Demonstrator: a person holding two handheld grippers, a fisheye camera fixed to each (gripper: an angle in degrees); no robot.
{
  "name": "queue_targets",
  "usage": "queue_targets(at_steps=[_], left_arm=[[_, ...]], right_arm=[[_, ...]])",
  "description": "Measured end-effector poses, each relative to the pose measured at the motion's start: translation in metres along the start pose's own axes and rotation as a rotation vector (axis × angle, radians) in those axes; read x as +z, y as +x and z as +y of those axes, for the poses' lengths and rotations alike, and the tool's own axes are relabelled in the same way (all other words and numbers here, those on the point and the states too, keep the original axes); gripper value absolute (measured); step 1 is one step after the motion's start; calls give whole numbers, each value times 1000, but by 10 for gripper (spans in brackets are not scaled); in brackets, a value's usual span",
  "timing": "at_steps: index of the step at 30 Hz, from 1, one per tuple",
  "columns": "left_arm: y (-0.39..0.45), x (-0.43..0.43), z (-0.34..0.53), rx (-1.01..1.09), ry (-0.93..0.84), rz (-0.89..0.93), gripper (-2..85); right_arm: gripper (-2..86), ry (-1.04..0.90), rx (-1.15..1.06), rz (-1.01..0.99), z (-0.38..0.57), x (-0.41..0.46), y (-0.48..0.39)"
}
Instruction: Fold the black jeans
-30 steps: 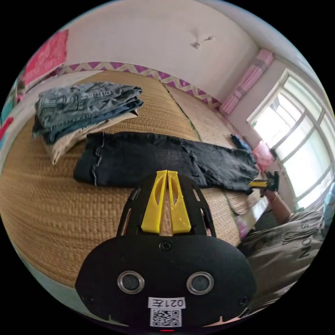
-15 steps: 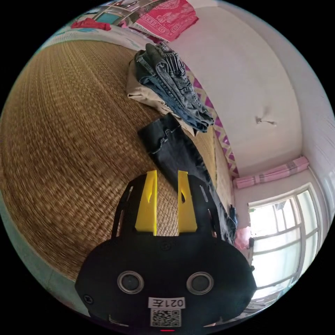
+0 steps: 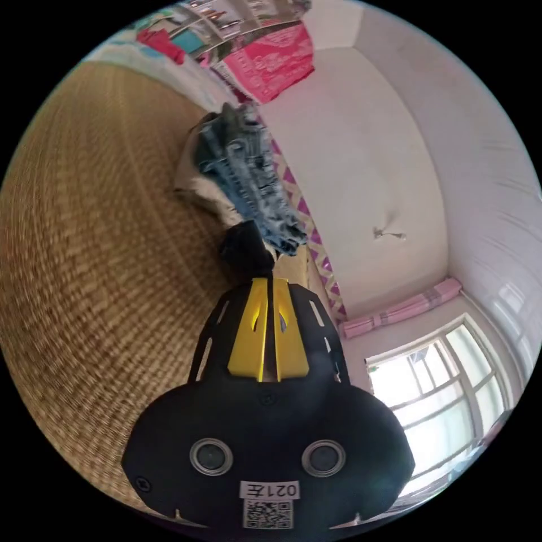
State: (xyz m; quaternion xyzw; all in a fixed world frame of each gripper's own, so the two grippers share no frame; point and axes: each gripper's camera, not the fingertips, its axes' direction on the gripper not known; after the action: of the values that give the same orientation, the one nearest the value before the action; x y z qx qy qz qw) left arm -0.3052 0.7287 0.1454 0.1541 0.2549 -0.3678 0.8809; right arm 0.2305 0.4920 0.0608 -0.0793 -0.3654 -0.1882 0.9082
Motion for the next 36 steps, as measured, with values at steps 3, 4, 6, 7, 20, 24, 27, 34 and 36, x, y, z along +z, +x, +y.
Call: queue_targets(at_steps=[3, 4, 6, 7, 20, 24, 27, 34, 36], left_arm=[[165, -1, -19, 322, -11, -28, -9], [200, 2, -19, 388, -22, -26, -9], [332, 24, -1, 639, -81, -51, -9], [361, 31, 6, 689, -99, -54, -9], [618, 228, 256, 1367, -501, -412, -10], [686, 205, 239, 1479, -450, -349, -9], [672, 236, 246, 1504, -624, -391, -7], [675, 209, 188, 1428, -591, -189, 41], [665, 184, 147, 1298, -565, 43, 49]], right_arm=[[-6, 16, 19, -12, 16, -10, 6], [-6, 24, 25, -20, 22, -13, 8], [-6, 30, 32, -28, 30, -16, 11], [-6, 34, 36, -29, 36, -18, 12], [-6, 60, 57, -24, 101, -54, 1], [-5, 72, 83, 28, 118, -65, -2], [-3, 97, 118, 33, 117, -71, 0], [51, 331, 363, 24, 91, -122, 34], [69, 410, 501, -14, 87, -136, 60]])
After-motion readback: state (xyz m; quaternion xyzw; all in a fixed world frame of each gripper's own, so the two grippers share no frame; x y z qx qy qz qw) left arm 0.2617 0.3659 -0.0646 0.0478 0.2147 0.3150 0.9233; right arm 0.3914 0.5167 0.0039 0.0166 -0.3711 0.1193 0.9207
